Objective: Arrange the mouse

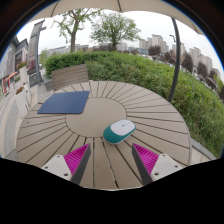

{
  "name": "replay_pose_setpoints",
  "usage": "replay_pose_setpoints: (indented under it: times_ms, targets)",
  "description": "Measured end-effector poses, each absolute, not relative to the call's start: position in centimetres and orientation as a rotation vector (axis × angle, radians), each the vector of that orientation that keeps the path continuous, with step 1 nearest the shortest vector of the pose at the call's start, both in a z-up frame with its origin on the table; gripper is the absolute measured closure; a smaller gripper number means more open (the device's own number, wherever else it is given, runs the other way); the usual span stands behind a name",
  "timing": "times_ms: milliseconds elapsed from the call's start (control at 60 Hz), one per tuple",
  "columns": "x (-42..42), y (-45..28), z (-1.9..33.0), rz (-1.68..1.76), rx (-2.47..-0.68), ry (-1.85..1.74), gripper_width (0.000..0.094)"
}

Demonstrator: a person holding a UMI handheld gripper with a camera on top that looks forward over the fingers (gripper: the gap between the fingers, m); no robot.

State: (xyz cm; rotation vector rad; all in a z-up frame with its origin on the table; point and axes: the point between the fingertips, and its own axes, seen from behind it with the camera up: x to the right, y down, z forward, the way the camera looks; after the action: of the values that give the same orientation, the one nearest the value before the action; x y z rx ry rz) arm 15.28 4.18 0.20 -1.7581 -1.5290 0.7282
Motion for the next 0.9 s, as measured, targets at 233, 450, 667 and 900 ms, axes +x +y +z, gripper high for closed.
replay_pose_setpoints:
  times_ms: [233,450,667,900]
  targets:
    - [9.9,5.2,-1.2,0.745,-1.816,-1.474,0.0082]
    - [5.9,5.3,-1.5,0.751,-1.804,-1.502,0.0095]
    - [4.3,4.4,-1.4,0.775,-1.783,-1.532,0.0129]
    - [4.3,4.9,-1.6,0.722,-1.761,-1.557,0.0506]
